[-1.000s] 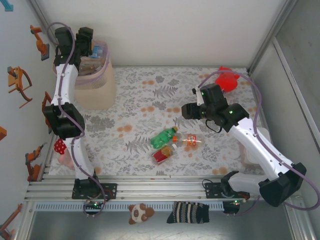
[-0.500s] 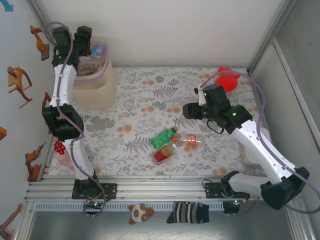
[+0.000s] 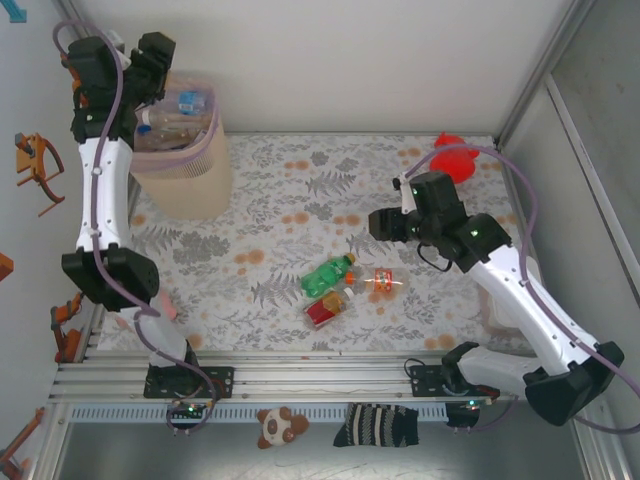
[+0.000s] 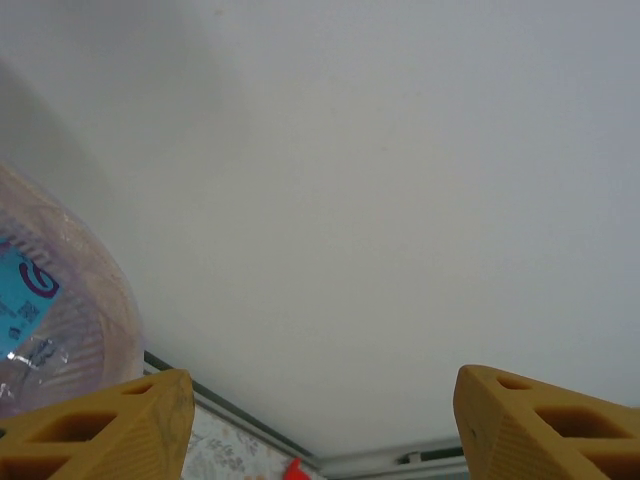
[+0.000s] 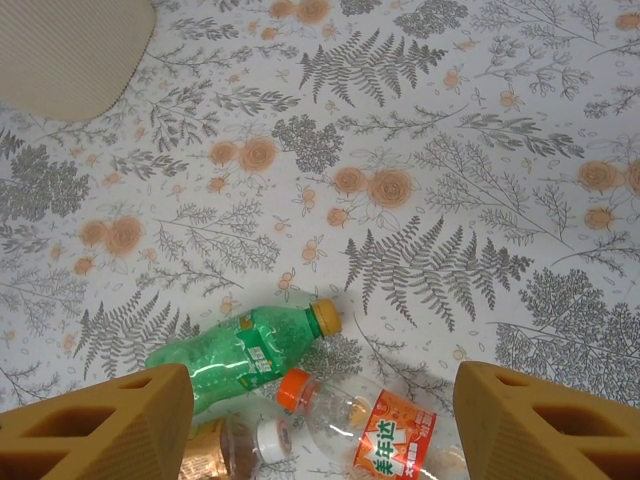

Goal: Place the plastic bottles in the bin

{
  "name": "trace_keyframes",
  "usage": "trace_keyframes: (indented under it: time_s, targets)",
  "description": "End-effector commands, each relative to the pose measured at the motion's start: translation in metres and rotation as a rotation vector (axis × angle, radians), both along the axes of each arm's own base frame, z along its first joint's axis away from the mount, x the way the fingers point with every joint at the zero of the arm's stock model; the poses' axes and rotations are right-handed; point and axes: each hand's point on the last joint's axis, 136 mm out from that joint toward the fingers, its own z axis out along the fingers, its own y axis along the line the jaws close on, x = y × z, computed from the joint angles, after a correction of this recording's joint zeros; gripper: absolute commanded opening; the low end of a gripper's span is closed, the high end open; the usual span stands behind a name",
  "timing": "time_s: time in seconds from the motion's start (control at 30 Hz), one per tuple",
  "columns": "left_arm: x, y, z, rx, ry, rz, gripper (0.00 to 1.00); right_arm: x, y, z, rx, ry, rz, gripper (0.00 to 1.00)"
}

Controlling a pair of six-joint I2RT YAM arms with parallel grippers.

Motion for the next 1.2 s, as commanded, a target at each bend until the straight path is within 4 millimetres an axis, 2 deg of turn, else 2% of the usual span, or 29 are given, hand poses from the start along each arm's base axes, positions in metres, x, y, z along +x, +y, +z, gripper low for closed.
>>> trace_keyframes:
  time_s: [0.0, 0.3, 0.47, 0.73, 0.9, 1.17]
  targets:
    - [-0.029, -0.022, -0.016, 0.154, 0.004, -0.095, 0.69, -0.008, -0.004, -0.004, 0.009, 0.025, -0.027, 0.68]
    - [-0.099, -0.061, -0.07, 0.433, 0.041, -0.199, 0.69, -0.017, -0.009, -0.025, 0.006, 0.097, -0.055, 0.68]
    - [-0.135, -0.083, -0.116, 0.58, 0.123, -0.277, 0.69, -0.021, -0.011, -0.036, 0.002, 0.137, -0.072, 0.68]
    - [-0.189, -0.142, -0.18, 0.751, 0.177, -0.547, 0.69, -0.028, -0.014, -0.06, -0.013, 0.221, -0.107, 0.67]
    - [-0.214, -0.177, -0.214, 0.817, 0.197, -0.702, 0.69, -0.031, -0.017, -0.071, -0.016, 0.254, -0.132, 0.67]
    - [-0.23, -0.226, -0.267, 0.988, 0.29, -0.873, 0.7, -0.034, -0.024, -0.087, -0.001, 0.308, -0.195, 0.67]
